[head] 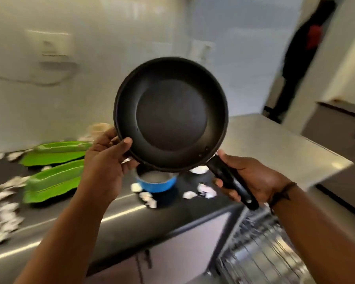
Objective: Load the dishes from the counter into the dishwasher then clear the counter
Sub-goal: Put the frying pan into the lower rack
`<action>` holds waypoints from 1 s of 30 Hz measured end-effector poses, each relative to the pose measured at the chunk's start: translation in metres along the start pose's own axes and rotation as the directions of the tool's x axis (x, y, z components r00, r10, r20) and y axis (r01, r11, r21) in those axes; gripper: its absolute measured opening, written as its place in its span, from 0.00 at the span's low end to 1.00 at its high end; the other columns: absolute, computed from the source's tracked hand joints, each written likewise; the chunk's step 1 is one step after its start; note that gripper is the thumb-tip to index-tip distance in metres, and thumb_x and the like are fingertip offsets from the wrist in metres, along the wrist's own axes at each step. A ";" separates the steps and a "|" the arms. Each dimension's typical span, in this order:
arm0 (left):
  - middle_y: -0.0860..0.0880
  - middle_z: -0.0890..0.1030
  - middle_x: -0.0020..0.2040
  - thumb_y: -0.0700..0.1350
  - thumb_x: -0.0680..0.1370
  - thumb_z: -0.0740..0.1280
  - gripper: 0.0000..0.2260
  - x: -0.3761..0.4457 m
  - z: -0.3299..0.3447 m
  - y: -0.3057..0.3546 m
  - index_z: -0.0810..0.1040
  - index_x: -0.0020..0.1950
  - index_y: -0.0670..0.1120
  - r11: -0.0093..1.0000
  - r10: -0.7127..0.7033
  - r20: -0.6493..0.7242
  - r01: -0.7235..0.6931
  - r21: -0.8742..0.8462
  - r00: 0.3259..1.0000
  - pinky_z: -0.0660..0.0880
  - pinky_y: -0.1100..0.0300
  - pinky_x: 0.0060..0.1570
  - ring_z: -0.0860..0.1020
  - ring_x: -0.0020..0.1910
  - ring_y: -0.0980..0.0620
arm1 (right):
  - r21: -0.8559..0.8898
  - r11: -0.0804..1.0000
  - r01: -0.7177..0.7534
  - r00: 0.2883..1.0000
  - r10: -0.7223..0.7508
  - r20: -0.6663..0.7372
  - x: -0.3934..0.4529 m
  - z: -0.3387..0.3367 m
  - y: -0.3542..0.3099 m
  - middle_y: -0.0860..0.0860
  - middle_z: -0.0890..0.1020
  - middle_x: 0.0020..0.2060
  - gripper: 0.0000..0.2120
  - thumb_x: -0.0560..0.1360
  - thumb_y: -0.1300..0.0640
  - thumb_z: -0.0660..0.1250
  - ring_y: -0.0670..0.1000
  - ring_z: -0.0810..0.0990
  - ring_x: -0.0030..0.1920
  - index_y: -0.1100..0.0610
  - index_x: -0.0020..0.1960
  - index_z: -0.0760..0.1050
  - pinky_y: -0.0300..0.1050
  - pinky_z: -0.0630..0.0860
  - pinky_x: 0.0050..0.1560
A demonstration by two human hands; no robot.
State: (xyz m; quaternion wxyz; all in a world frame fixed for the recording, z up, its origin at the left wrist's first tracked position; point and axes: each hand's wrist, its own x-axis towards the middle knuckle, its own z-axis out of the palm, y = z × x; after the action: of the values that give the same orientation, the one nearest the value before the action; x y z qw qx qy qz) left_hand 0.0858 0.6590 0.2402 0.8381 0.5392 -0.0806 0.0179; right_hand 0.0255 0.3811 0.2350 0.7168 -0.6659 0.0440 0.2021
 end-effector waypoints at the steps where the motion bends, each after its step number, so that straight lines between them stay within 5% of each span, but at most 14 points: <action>1: 0.52 0.84 0.43 0.33 0.77 0.62 0.13 -0.001 0.038 -0.017 0.78 0.47 0.51 1.000 -0.023 0.073 0.023 0.000 0.997 0.80 0.57 0.39 0.83 0.40 0.53 | 0.045 0.999 0.028 0.999 -0.026 -0.044 -0.026 -0.035 0.013 0.57 0.77 0.33 0.23 0.75 0.39 0.60 0.53 0.70 0.22 0.58 0.53 0.77 0.39 0.69 0.22; 5: 0.52 0.83 0.43 0.33 0.76 0.62 0.14 -0.028 0.190 -0.096 0.79 0.46 0.51 0.992 -0.124 0.323 0.130 0.004 0.938 0.80 0.55 0.44 0.82 0.43 0.52 | 0.267 0.958 0.108 0.986 -0.069 -0.151 -0.139 -0.160 0.076 0.59 0.79 0.37 0.24 0.66 0.41 0.75 0.55 0.75 0.26 0.58 0.51 0.79 0.42 0.73 0.26; 9: 0.50 0.83 0.39 0.33 0.76 0.64 0.11 -0.076 0.330 -0.188 0.79 0.45 0.49 0.943 -0.320 0.444 0.324 0.069 0.837 0.78 0.56 0.45 0.81 0.39 0.51 | 0.401 0.905 0.144 0.932 0.012 -0.361 -0.250 -0.257 0.152 0.61 0.77 0.38 0.30 0.59 0.44 0.81 0.57 0.74 0.28 0.61 0.52 0.77 0.47 0.74 0.28; 12: 0.51 0.83 0.41 0.42 0.77 0.64 0.04 -0.109 0.401 -0.248 0.76 0.45 0.49 0.802 -0.580 0.475 0.568 0.187 0.662 0.75 0.54 0.52 0.80 0.44 0.51 | 0.437 0.883 0.173 0.853 0.087 -0.514 -0.312 -0.297 0.198 0.61 0.78 0.37 0.36 0.54 0.43 0.82 0.56 0.74 0.29 0.64 0.52 0.76 0.47 0.75 0.28; 14: 0.49 0.82 0.48 0.53 0.78 0.62 0.10 -0.123 0.424 -0.276 0.78 0.52 0.49 0.676 -0.723 0.444 0.675 0.295 0.530 0.72 0.52 0.57 0.78 0.52 0.49 | 0.353 0.923 0.156 0.780 0.104 -0.617 -0.333 -0.310 0.221 0.61 0.79 0.34 0.33 0.55 0.42 0.80 0.55 0.75 0.28 0.65 0.48 0.77 0.45 0.74 0.28; 18: 0.37 0.78 0.57 0.69 0.73 0.59 0.33 -0.119 0.429 -0.336 0.76 0.61 0.43 0.424 -0.889 0.351 0.818 0.390 0.293 0.71 0.45 0.61 0.75 0.59 0.39 | 0.326 0.940 0.104 0.689 0.168 -0.705 -0.339 -0.323 0.271 0.62 0.77 0.35 0.15 0.71 0.50 0.72 0.52 0.71 0.28 0.62 0.49 0.81 0.42 0.70 0.27; 20: 0.38 0.82 0.47 0.65 0.73 0.64 0.29 -0.112 0.421 -0.371 0.79 0.54 0.39 0.367 -0.916 0.322 0.828 0.423 0.241 0.77 0.48 0.52 0.81 0.48 0.41 | 0.283 0.958 0.047 0.631 0.192 -0.752 -0.330 -0.325 0.300 0.61 0.79 0.34 0.19 0.68 0.49 0.74 0.50 0.70 0.27 0.60 0.54 0.81 0.40 0.68 0.26; 23: 0.43 0.82 0.35 0.48 0.77 0.66 0.11 -0.106 0.399 -0.418 0.79 0.46 0.40 0.261 -0.965 0.167 0.782 0.566 0.201 0.78 0.56 0.35 0.81 0.31 0.47 | 0.083 0.989 -0.121 0.588 0.138 -0.797 -0.310 -0.318 0.336 0.46 0.83 0.34 0.10 0.73 0.59 0.71 0.42 0.75 0.30 0.51 0.53 0.82 0.33 0.71 0.32; 27: 0.41 0.83 0.43 0.45 0.71 0.72 0.16 -0.094 0.355 -0.476 0.79 0.55 0.37 0.004 -0.996 -0.057 0.707 0.707 0.063 0.78 0.49 0.48 0.80 0.42 0.43 | -0.161 0.843 -0.513 0.565 0.190 -0.803 -0.278 -0.323 0.367 0.30 0.81 0.46 0.16 0.66 0.30 0.66 0.33 0.79 0.46 0.28 0.54 0.75 0.32 0.75 0.49; 30: 0.43 0.81 0.49 0.46 0.67 0.76 0.19 -0.078 0.333 -0.511 0.78 0.54 0.40 -0.043 -0.992 -0.114 0.684 0.728 0.059 0.75 0.55 0.40 0.78 0.47 0.44 | -0.270 0.748 -0.606 0.603 0.211 -0.769 -0.237 -0.340 0.391 0.34 0.81 0.51 0.22 0.70 0.31 0.63 0.39 0.79 0.52 0.33 0.63 0.71 0.37 0.76 0.53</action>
State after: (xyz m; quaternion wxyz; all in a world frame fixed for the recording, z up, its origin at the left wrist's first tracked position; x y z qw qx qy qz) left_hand 0.0300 0.1475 -0.0971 0.3618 0.6803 0.1032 -0.6290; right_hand -0.2570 0.0084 -0.0898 0.3738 -0.8238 0.4130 0.1054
